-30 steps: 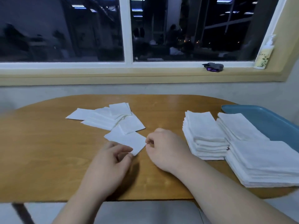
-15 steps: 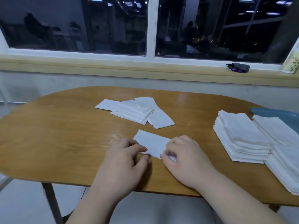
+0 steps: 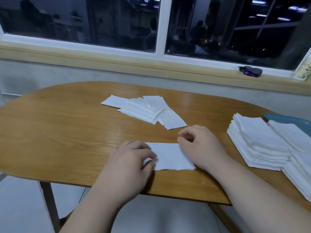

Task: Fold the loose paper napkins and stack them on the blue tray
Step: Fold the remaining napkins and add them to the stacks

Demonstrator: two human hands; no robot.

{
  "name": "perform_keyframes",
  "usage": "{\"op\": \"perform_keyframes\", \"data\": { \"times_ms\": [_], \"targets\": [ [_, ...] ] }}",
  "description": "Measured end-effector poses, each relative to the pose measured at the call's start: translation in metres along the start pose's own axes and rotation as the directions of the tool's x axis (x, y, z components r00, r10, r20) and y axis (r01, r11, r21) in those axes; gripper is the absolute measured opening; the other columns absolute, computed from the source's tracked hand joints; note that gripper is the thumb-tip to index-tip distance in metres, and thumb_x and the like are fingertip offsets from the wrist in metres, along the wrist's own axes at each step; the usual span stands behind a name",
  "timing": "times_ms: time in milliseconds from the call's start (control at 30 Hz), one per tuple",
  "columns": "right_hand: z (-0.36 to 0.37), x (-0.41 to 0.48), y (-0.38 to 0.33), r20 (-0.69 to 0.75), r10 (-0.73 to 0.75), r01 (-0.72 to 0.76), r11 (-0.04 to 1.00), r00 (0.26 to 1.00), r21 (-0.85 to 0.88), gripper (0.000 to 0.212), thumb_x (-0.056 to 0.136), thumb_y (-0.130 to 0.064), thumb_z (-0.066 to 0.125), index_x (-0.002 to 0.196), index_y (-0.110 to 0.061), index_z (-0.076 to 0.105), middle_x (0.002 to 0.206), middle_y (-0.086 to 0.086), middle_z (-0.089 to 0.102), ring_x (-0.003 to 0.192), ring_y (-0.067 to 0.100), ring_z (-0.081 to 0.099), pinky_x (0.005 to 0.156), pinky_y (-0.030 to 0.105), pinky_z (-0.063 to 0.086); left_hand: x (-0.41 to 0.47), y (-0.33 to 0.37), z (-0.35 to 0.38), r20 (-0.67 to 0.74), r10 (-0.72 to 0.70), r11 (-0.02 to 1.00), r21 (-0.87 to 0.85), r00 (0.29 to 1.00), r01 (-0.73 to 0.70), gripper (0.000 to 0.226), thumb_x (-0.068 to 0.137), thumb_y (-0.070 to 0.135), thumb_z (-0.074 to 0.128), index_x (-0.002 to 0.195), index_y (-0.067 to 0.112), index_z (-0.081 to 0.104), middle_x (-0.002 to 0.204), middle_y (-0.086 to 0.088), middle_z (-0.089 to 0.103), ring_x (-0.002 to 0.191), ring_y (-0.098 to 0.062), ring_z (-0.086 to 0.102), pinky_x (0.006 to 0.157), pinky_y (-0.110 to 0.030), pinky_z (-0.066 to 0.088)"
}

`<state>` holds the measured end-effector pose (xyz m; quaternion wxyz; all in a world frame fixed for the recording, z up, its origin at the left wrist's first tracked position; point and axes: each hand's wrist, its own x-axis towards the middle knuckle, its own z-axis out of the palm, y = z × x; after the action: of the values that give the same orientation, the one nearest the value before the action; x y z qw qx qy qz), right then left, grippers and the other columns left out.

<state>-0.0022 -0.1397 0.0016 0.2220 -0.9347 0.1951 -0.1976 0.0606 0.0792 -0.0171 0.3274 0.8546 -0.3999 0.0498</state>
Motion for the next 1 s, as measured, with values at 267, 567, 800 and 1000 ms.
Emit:
{"op": "perform_keyframes", "data": {
  "times_ms": [267, 567, 800, 1000],
  "targets": [
    [0.026, 0.081, 0.014, -0.129, 0.306, -0.331, 0.896, 0.943, -0.295, 0.039, 0.092, -0.049, 0.050, 0.113, -0.021, 0.066, 0.121, 0.006, 0.058, 0.115, 0.030, 0.048, 0.093, 0.042, 0.046, 0.009, -0.016, -0.003, 0.022, -0.030, 0.999, 0.046, 0.999, 0.029, 0.015, 0.089, 0.044, 0.060, 0.102, 0.043, 0.069, 0.114, 0.029, 0.050, 0.114, 0.002, 0.038, 0.098, -0.027, 0.032],
    [0.028, 0.084, 0.028, -0.179, 0.337, -0.360, 0.926, 0.924, -0.117, 0.020, 0.089, -0.034, 0.057, 0.070, -0.026, 0.060, 0.085, -0.006, 0.066, 0.085, 0.022, 0.060, 0.072, 0.038, 0.054, 0.006, -0.023, -0.004, 0.008, -0.081, 0.984, 0.162, 0.997, 0.079, 0.035, 0.076, 0.062, 0.040, 0.091, 0.047, 0.067, 0.100, 0.025, 0.047, 0.100, -0.003, 0.039, 0.085, -0.032, 0.031],
    [0.008, 0.064, 0.024, -0.315, 0.324, -0.247, 0.933, 0.892, 0.260, 0.004, 0.091, -0.020, 0.057, 0.092, -0.021, 0.061, 0.087, -0.008, 0.063, 0.077, 0.008, 0.056, 0.057, 0.026, 0.038, 0.002, -0.027, -0.006, 0.019, -0.074, 0.988, 0.140, 0.997, 0.070, 0.032, 0.076, 0.064, 0.042, 0.089, 0.048, 0.067, 0.098, 0.031, 0.049, 0.102, 0.001, 0.037, 0.088, -0.032, 0.034],
    [-0.004, 0.057, 0.012, -0.318, 0.241, 0.005, 0.790, 0.917, 0.613, 0.028, 0.083, -0.004, 0.059, 0.072, -0.027, 0.069, 0.076, -0.003, 0.066, 0.075, 0.024, 0.061, 0.065, 0.039, 0.048, 0.002, -0.025, -0.008, 0.022, -0.085, 0.992, 0.095, 0.996, 0.082, 0.018, 0.081, 0.059, 0.059, 0.095, 0.051, 0.067, 0.102, 0.034, 0.049, 0.106, 0.006, 0.035, 0.095, -0.031, 0.032]
  ]
}}
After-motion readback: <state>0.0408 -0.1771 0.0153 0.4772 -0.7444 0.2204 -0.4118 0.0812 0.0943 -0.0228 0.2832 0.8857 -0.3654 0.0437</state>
